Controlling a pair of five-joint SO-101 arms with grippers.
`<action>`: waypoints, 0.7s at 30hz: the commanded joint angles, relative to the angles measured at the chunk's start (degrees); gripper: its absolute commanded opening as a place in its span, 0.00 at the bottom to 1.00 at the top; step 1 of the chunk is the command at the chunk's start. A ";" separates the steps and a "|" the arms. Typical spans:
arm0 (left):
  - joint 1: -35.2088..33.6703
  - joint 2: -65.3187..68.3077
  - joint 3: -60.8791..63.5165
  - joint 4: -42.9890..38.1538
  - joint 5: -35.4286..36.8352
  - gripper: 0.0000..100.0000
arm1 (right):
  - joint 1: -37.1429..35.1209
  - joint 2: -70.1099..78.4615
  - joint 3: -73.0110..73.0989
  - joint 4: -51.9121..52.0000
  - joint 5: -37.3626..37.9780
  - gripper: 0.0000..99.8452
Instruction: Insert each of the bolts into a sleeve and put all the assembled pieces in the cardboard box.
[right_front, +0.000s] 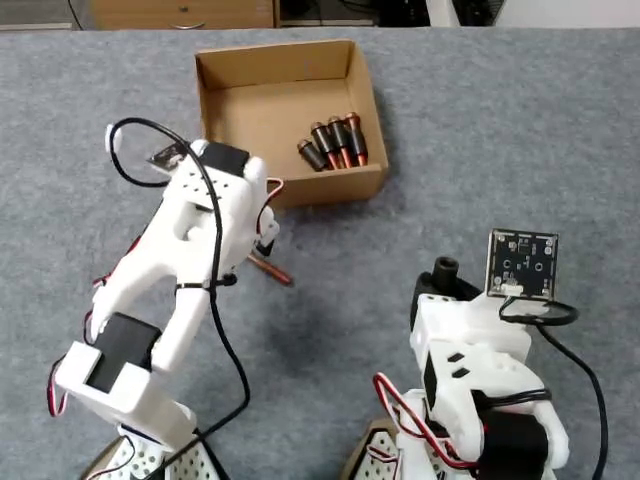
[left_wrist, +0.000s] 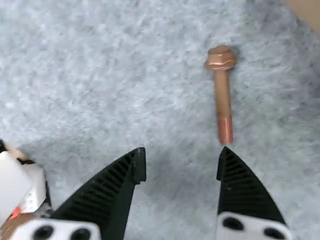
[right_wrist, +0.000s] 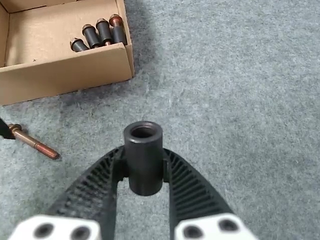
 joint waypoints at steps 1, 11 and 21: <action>-0.35 -0.84 3.08 -5.10 2.37 0.23 | -0.84 -0.31 0.04 -1.49 -0.44 0.00; -0.09 7.25 4.04 -15.30 6.86 0.23 | -0.84 -0.31 0.04 -1.49 -0.44 0.00; -0.53 15.52 1.32 -18.99 8.35 0.23 | -0.84 -0.31 0.04 -1.49 -0.53 0.00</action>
